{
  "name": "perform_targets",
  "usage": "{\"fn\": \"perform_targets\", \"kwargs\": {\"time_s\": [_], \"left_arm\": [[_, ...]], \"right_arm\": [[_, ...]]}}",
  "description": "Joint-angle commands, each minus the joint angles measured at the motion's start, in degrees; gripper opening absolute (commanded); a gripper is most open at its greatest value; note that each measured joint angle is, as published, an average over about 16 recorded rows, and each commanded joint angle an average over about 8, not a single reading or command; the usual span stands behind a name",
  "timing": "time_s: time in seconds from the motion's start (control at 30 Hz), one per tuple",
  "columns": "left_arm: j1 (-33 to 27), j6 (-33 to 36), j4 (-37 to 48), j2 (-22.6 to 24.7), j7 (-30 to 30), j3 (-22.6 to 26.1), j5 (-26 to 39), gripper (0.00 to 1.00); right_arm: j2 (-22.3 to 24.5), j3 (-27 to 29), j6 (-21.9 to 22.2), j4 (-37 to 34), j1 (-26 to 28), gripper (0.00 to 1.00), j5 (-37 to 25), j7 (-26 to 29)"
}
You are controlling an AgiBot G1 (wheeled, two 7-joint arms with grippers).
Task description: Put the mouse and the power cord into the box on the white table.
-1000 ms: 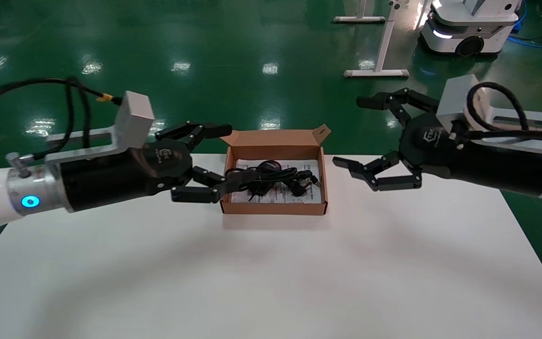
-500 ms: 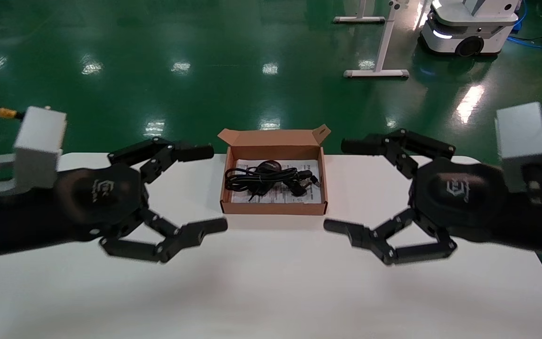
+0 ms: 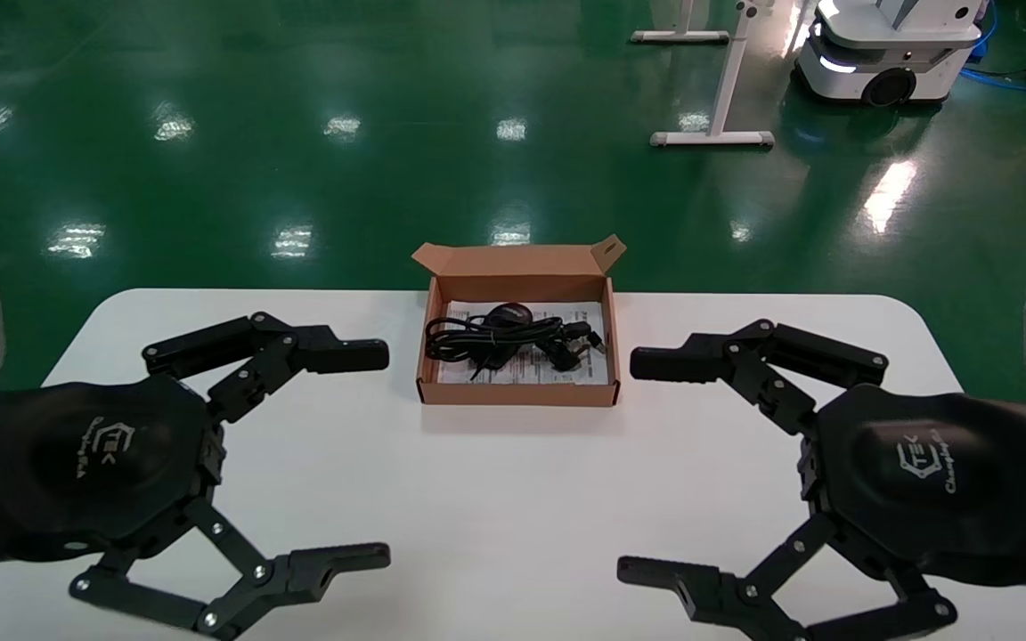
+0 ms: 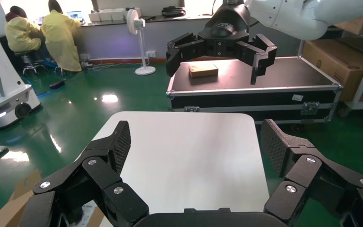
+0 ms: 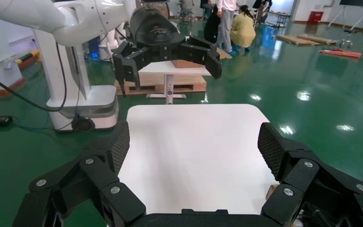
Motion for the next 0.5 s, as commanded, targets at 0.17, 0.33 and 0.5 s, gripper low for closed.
{"fn": "perform_targets", "kwargs": {"time_s": [0.17,0.33,0.5], "left_arm": [[-0.1,-0.2,0.3,0.2,0.0,0.1,0.1,1.00],[-0.3,-0.4,0.7,0.4,0.0,0.3,0.4,1.00],[-0.5,-0.5,1.0,0.6,0.1,0.4,0.6,1.00]], "right_arm": [[-0.1,-0.1,0.1,-0.3,0.1,1.00,-0.2,-0.2],[-0.3,-0.3,0.3,-0.7,0.4,1.00,-0.5,-0.4],[-0.4,-0.4,0.5,-0.9,0.7,1.00,-0.7,-0.6]]}}
